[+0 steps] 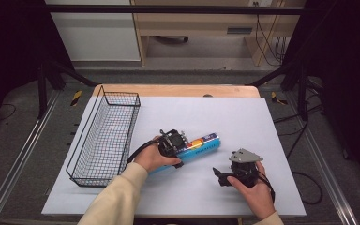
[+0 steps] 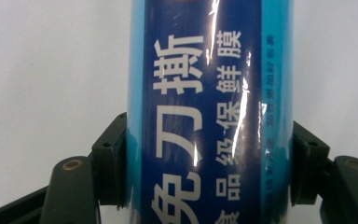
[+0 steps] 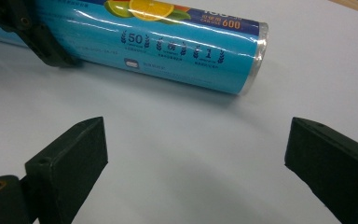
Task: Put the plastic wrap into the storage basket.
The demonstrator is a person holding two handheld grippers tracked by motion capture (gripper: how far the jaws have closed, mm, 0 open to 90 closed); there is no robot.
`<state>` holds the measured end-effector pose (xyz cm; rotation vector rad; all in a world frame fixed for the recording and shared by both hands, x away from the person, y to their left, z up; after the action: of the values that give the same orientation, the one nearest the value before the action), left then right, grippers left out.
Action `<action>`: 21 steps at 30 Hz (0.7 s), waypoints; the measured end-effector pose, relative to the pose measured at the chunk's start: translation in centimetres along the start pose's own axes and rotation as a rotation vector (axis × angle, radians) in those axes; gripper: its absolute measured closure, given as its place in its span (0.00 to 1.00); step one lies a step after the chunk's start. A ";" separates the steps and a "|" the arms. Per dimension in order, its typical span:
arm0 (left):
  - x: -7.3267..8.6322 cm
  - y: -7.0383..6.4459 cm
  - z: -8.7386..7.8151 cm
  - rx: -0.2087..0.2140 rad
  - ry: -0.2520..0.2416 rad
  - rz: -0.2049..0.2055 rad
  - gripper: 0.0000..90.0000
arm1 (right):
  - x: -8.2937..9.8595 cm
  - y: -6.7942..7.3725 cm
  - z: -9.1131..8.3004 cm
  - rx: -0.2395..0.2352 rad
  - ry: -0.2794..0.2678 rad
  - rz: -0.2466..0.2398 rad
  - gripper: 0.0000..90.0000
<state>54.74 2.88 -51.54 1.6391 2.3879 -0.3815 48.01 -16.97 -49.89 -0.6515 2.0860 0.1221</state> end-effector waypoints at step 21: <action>-1.0 -1.4 -2.5 -0.069 -0.100 0.005 0.35 | -0.1 -0.1 -0.2 0.005 -0.008 0.003 0.07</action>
<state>53.69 2.32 -48.68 1.5581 2.2972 -0.3667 47.96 -17.09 -49.71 -0.6446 2.0785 0.1213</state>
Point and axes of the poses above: each handheld gripper's, and its own axes: z roughly forward along the jaws, x roughly out of its underside, y roughly to its left, the point moved 7 cm from there along z, roughly forward along the jaws, and after that the axes turned 7 degrees about x, right-handed, at the moved point
